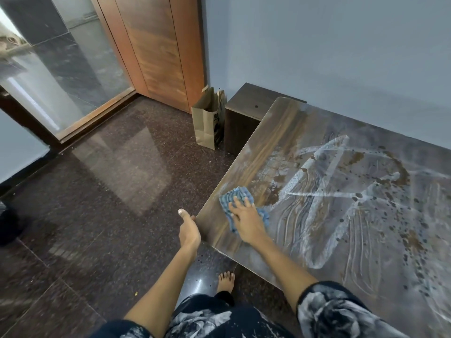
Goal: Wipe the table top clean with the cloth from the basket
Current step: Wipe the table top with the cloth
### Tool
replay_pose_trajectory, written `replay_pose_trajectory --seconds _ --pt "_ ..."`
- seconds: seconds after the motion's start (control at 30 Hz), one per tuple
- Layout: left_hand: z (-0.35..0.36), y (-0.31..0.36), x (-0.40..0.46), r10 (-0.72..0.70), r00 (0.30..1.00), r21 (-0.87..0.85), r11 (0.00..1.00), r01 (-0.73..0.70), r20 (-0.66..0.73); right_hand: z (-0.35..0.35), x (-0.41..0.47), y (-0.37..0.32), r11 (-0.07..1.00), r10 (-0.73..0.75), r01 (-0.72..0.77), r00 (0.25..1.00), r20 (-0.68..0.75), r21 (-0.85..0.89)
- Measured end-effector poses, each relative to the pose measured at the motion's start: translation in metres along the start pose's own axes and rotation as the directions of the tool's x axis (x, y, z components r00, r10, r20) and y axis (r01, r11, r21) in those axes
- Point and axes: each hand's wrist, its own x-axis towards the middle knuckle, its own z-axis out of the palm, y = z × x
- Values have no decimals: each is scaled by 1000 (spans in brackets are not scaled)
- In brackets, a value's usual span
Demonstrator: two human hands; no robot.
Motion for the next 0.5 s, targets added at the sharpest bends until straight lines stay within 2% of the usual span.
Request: replay_pose_trajectory --seconds 0.17,0.3,0.4,0.5 --pt "-1 -7 -14 -5 999 -20 1000 4 -39 42 -29 -36 959 -281 276 950 139 59" --pt "-1 -13 -27 17 1000 9 1000 -17 -22 34 -55 -5 936 -344 327 928 143 132" --pt "5 -13 -36 27 1000 103 994 -29 12 16 -70 28 954 -277 257 952 130 153" --pt "14 -18 -50 34 995 113 993 -45 97 1 -64 39 990 -49 47 999 12 130"
